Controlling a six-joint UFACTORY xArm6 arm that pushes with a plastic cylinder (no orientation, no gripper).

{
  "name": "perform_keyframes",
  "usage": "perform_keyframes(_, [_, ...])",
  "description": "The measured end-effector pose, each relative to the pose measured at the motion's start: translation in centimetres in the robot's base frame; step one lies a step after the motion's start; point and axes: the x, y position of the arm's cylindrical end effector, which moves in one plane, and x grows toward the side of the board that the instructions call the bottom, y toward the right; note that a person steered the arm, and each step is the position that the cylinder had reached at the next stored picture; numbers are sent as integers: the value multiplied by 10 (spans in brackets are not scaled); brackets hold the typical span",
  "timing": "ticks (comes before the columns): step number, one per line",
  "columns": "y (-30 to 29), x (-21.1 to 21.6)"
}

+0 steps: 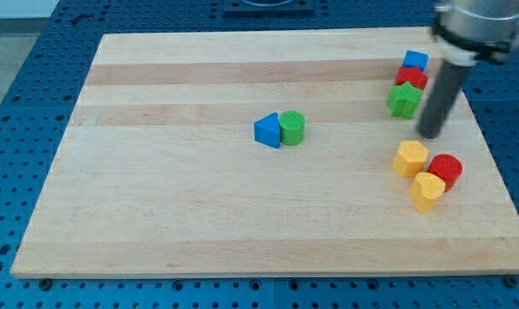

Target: Move the green star to the green circle

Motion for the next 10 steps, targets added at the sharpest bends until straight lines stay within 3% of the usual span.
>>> perform_keyframes(1, [40, -18])
perform_keyframes(2, [33, -50])
perform_keyframes(5, [-125, -49])
perform_keyframes(8, [-134, -77])
perform_keyframes(10, [-177, -48])
